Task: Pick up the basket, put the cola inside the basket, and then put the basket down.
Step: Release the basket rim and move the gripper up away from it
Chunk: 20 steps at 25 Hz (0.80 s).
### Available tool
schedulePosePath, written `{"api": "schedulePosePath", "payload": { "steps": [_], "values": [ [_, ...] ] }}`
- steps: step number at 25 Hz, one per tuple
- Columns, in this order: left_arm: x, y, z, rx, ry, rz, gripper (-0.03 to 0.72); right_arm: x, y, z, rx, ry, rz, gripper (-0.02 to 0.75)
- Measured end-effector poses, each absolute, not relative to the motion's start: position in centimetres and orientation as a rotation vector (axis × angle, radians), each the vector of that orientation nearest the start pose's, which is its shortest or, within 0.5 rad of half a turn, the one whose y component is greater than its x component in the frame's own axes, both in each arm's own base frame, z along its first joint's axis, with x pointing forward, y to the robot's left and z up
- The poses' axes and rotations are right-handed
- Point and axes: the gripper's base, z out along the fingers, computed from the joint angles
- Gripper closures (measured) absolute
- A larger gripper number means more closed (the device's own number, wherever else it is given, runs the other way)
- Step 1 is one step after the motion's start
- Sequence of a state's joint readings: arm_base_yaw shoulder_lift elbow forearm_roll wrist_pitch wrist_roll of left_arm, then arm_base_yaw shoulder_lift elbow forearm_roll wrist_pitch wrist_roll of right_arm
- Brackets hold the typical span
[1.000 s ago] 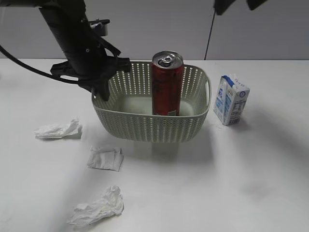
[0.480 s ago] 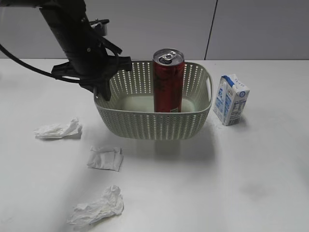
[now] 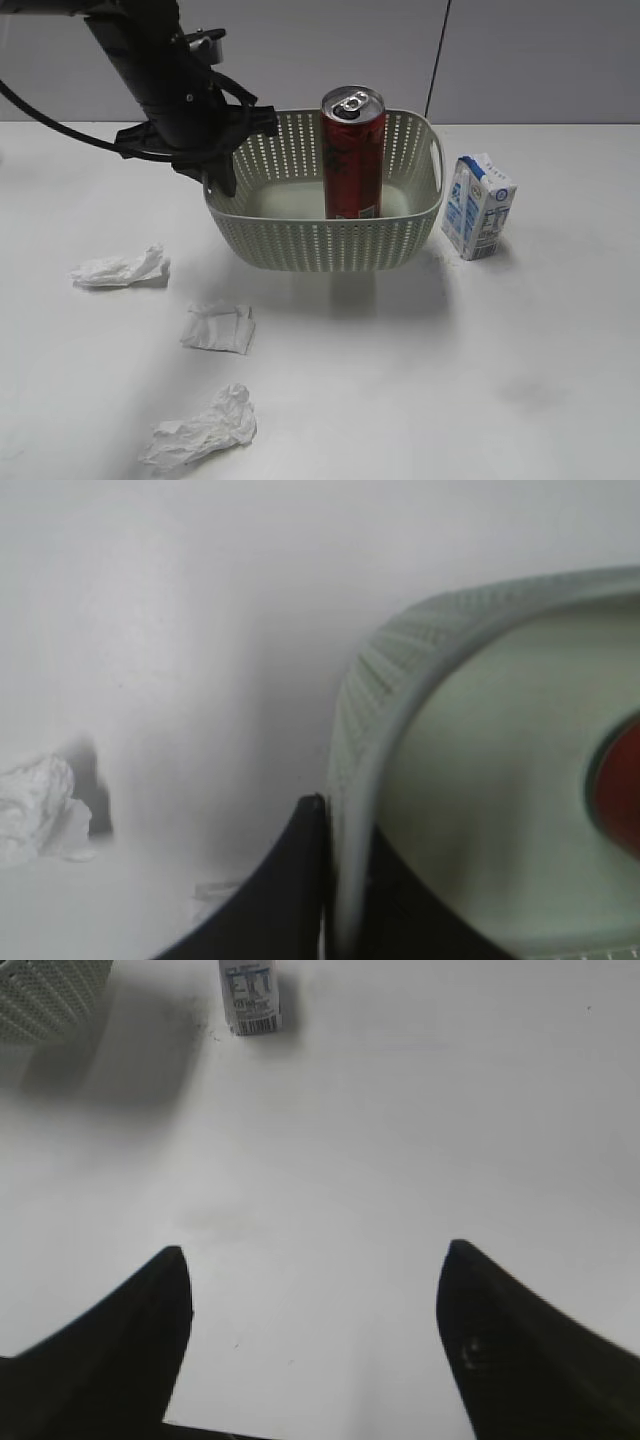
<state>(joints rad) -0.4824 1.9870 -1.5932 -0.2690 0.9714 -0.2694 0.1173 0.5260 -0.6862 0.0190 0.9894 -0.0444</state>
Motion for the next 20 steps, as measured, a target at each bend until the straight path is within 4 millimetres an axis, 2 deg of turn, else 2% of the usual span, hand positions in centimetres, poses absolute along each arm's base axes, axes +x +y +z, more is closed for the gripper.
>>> {"api": "schedulePosePath", "payload": {
  "steps": [5,10,13,20],
  "values": [
    [37.0,-20.7,22.3,0.074,2.926,-0.488,0.685,3.9,0.6,29.3,-0.173,2.167,0.061,0.178],
    [37.4,-20.5,20.9,0.052,2.954,-0.468,0.685,1.2,0.3,27.6,-0.163,2.033,0.069,0.178],
    [37.7,-20.6,20.6,0.047,2.940,-0.469,0.685,0.7,0.2,26.4,-0.162,2.011,0.070,0.178],
    [38.5,-20.6,20.5,0.042,2.865,-0.467,0.683,0.8,0.2,26.3,-0.161,2.008,0.070,0.178]
  ]
}}
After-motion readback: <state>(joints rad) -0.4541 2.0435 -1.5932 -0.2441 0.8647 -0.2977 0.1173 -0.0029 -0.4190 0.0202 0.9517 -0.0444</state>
